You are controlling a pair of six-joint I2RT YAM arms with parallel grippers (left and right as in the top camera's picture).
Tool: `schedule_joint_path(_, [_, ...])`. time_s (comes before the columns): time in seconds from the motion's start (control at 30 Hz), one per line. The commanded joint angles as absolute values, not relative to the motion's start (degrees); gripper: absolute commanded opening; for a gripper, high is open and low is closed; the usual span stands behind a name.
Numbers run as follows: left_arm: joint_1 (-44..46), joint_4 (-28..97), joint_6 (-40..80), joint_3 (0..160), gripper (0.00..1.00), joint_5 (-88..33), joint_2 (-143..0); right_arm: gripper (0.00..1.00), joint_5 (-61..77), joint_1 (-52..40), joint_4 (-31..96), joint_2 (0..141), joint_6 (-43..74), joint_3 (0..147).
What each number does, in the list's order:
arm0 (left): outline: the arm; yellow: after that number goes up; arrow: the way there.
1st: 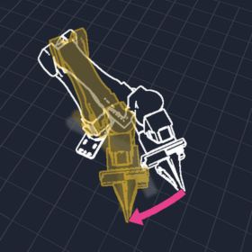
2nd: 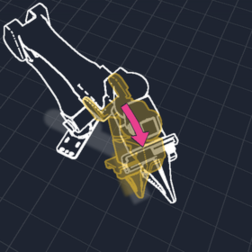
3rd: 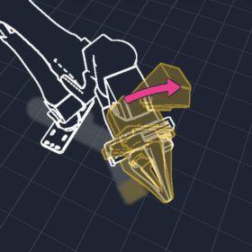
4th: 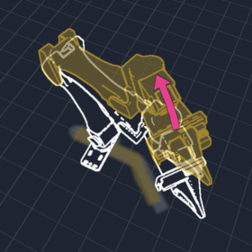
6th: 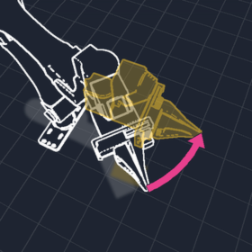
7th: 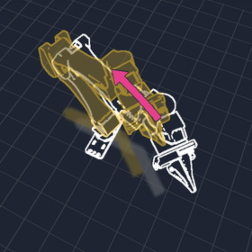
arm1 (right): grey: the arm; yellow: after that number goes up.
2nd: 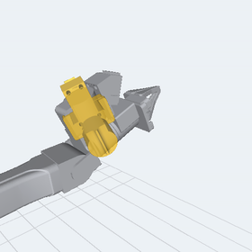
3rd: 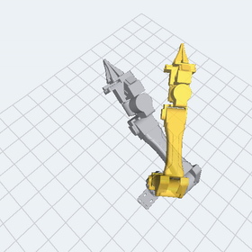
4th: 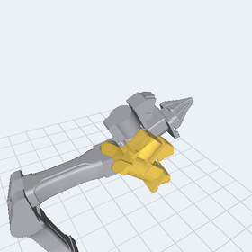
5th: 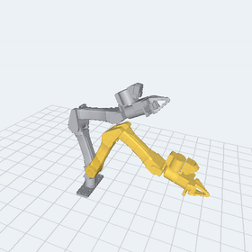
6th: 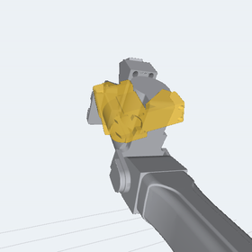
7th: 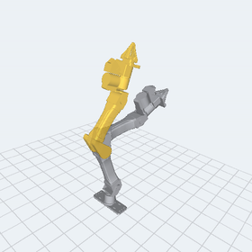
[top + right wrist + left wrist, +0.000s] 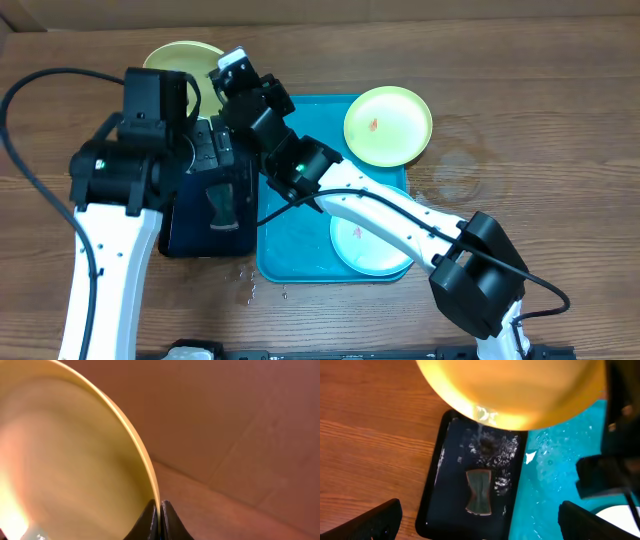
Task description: Clean dirty plates on tray and stack at the side
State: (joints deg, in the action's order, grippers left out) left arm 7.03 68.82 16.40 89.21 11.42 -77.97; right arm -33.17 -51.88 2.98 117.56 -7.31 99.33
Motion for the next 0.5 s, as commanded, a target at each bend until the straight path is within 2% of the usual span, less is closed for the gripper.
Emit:
schedule_joint_path(0.0, [7.03,68.79,16.95,89.73,1.0,12.19,-80.68,0.04,-34.04,-53.69,-0.05,117.45,-14.59,100.86])
schedule_joint_path(0.13, [7.03,68.79,16.93,89.73,1.0,12.19,-83.57,0.04,-34.02,-55.51,-3.2,117.45,-19.53,100.86])
schedule_joint_path(0.47, [7.03,68.77,16.95,89.73,1.0,12.19,-90.45,0.04,-34.09,-59.64,-6.7,117.45,-22.65,100.86])
